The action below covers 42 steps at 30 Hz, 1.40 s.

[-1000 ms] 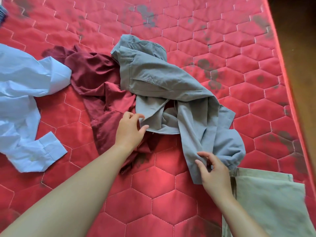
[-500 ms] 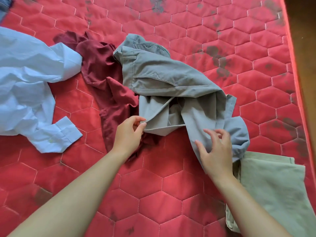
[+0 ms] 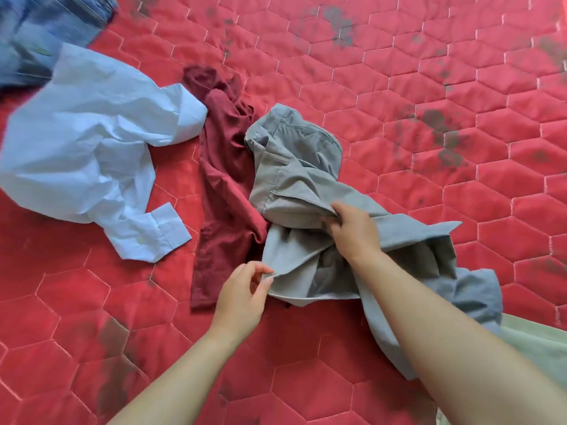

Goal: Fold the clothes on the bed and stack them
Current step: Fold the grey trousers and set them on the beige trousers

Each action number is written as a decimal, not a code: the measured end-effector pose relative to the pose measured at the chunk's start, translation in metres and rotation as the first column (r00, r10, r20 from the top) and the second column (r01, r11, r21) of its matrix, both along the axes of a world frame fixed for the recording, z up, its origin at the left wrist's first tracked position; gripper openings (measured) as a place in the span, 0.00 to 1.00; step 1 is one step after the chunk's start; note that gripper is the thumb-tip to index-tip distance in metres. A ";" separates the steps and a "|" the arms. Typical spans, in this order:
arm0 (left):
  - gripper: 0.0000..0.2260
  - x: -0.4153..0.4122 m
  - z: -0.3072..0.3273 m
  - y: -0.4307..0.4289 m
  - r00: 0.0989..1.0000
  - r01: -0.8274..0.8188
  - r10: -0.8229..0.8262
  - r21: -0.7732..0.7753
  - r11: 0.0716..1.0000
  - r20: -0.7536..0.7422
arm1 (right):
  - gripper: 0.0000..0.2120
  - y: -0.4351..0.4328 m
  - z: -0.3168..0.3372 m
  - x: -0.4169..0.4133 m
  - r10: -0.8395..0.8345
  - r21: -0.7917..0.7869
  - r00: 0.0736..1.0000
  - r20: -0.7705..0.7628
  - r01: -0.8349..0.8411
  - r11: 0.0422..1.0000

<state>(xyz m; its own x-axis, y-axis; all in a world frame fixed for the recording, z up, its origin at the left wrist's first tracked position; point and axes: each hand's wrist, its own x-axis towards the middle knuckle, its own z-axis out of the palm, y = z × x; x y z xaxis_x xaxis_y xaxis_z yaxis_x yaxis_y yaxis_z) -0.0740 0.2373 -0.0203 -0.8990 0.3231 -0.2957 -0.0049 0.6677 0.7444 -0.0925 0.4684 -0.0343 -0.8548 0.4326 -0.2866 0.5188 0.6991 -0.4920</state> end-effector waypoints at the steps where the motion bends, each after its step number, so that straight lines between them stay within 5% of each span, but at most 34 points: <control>1: 0.07 -0.002 0.000 0.002 1.000 0.008 -0.008 0.014 1.000 -0.008 | 0.06 0.005 0.005 0.009 -0.041 -0.074 0.997 -0.067 0.036 0.997; 5: 0.13 -0.016 0.005 0.018 0.999 -0.036 0.034 0.090 0.995 0.017 | 0.09 0.047 0.043 0.069 -0.271 -0.196 0.934 -0.235 0.227 0.954; 11: 0.13 -0.047 0.012 0.063 1.000 -0.015 0.019 0.152 0.988 -0.022 | 0.07 0.118 0.073 0.136 -0.472 -0.074 0.869 -0.150 0.466 0.882; 17: 0.16 -0.087 0.014 0.113 0.958 0.181 -0.165 0.049 0.982 -0.233 | 0.23 0.129 0.053 0.066 -0.386 -0.156 0.879 -0.279 0.355 0.922; 20: 0.16 -0.102 0.015 0.132 0.924 0.228 -0.226 -0.030 0.973 -0.308 | 0.33 0.128 0.029 0.018 -0.264 -0.149 0.952 -0.158 0.241 0.959; 23: 0.16 -0.114 0.009 0.143 0.899 0.268 -0.294 -0.124 0.955 -0.324 | 0.37 0.127 0.000 0.006 -0.297 -0.186 0.953 0.062 0.303 0.935; 26: 0.18 -0.121 -0.002 0.145 0.902 0.277 -0.335 -0.232 0.932 -0.271 | 0.29 0.121 -0.015 0.025 -0.324 -0.182 0.941 0.095 0.337 0.924; 32: 0.16 -0.108 -0.011 0.139 0.867 0.387 -0.478 -0.419 0.822 -0.137 | 0.13 0.136 0.010 0.098 -0.387 -0.178 0.885 -0.260 0.350 0.920; 38: 0.14 -0.089 0.003 0.147 0.743 0.474 -0.598 -0.395 0.787 -0.300 | 0.09 0.164 0.037 0.157 -0.574 -0.149 0.778 -0.255 0.555 0.819; 42: 0.15 -0.084 0.029 0.151 0.666 0.531 -0.600 -0.282 0.799 -0.443 | 0.16 0.173 0.064 0.162 -0.497 -0.110 0.857 -0.135 0.486 0.867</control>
